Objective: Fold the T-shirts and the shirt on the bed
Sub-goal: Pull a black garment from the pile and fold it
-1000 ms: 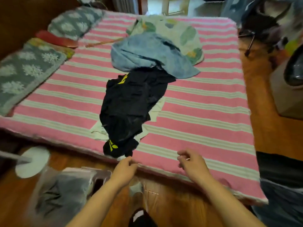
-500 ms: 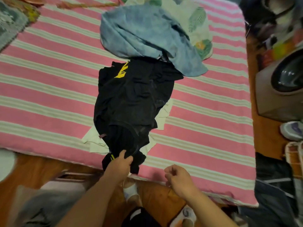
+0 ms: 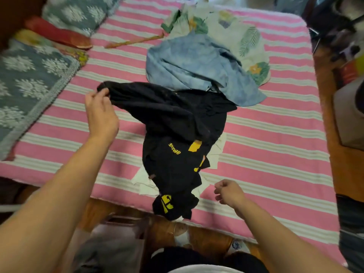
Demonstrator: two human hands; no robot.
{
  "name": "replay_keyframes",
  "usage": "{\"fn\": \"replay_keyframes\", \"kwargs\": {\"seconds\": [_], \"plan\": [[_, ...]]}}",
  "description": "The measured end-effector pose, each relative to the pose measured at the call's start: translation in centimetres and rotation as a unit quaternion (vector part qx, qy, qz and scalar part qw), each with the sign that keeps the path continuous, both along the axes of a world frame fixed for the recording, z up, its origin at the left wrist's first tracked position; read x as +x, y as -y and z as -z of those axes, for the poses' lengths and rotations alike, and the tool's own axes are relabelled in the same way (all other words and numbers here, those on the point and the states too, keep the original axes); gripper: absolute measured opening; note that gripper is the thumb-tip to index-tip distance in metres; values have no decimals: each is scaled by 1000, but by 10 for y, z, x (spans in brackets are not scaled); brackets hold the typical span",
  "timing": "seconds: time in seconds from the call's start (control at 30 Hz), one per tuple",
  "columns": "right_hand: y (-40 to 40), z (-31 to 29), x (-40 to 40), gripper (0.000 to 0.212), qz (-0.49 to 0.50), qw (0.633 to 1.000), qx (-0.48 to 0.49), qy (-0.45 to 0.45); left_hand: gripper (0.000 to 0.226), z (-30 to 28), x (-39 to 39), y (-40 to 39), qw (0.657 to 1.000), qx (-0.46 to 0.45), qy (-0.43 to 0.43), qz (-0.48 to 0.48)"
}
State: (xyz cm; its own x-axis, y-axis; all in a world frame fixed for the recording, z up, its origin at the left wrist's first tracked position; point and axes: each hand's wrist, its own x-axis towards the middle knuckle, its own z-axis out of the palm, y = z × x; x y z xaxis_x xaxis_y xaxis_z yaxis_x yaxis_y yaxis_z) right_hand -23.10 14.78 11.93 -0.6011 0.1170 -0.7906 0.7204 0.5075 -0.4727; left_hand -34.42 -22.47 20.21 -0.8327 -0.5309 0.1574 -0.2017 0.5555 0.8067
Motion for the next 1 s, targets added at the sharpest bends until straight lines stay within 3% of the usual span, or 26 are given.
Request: {"fn": "replay_keyframes", "kwargs": {"seconds": [0.1,0.17,0.3,0.37,0.43,0.53,0.6,0.7,0.83,0.93,1.0], "plan": [[11,-3,-11,22,10,1000,-7,2,44,13,3,7,997,-67,37,25],[16,2,-16,24,15,1000,-10,8,48,55,18,-8,981,-79,143,100],[17,21,-14,23,22,999,0,34,55,158,59,-61,888,-80,379,246],[11,35,-10,24,21,999,9,49,45,201,79,-92,824,-39,476,303],[5,47,-5,21,17,998,18,58,38,236,92,-119,789,32,528,312],[-4,60,3,18,29,997,30,69,46,270,99,-148,774,103,558,281],[-11,63,8,20,40,996,37,71,46,274,103,-159,763,84,584,262],[-21,58,18,22,46,996,39,72,36,274,105,-160,769,69,588,239],[-29,38,23,19,41,996,42,70,30,258,94,-147,788,159,552,221],[-28,24,19,21,58,995,34,77,21,237,88,-135,800,157,540,208],[-22,18,13,21,57,995,24,74,29,244,93,-129,800,144,542,211]]}}
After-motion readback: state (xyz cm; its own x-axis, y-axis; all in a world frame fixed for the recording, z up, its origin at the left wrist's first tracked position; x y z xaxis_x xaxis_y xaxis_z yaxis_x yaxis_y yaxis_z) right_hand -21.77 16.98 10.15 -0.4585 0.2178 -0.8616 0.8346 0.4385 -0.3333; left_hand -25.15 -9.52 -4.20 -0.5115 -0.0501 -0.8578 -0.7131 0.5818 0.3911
